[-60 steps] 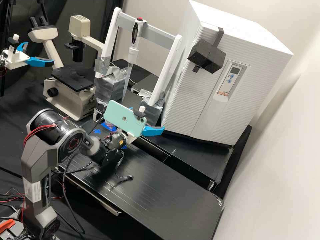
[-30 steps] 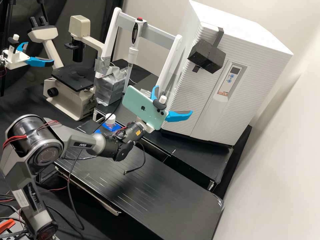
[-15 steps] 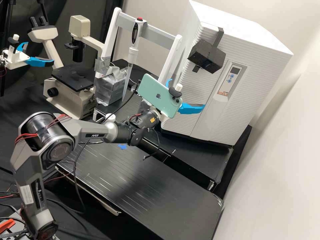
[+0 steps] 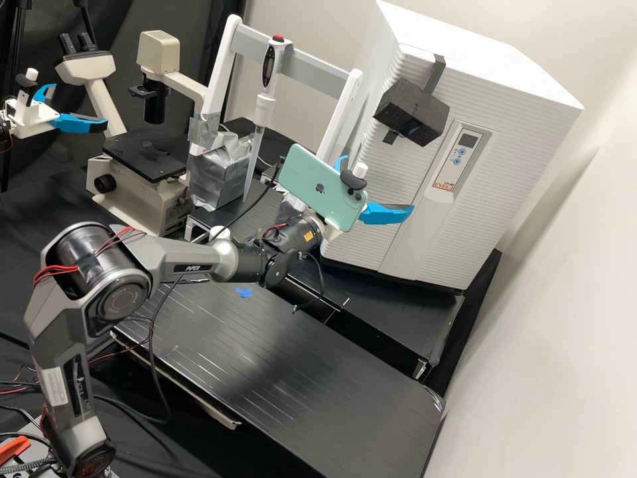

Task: Open the door

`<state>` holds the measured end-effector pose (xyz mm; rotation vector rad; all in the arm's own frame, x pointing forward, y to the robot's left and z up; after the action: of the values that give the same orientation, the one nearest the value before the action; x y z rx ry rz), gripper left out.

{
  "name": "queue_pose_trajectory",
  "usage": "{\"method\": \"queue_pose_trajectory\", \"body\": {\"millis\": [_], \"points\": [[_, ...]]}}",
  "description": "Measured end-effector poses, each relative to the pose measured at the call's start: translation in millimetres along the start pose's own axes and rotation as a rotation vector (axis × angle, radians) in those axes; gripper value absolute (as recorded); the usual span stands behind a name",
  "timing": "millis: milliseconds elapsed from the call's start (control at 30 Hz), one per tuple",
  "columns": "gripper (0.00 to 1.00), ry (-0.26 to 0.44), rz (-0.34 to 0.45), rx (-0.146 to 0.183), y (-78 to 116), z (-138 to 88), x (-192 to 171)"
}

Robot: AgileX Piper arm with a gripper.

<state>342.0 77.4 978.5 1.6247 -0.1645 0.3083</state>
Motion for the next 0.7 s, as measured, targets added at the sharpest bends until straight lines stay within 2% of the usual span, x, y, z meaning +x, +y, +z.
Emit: {"method": "queue_pose_trajectory", "body": {"millis": [700], "points": [[0.00,0.008,0.002,-0.008,1.9,-2.5,-1.1]]}}
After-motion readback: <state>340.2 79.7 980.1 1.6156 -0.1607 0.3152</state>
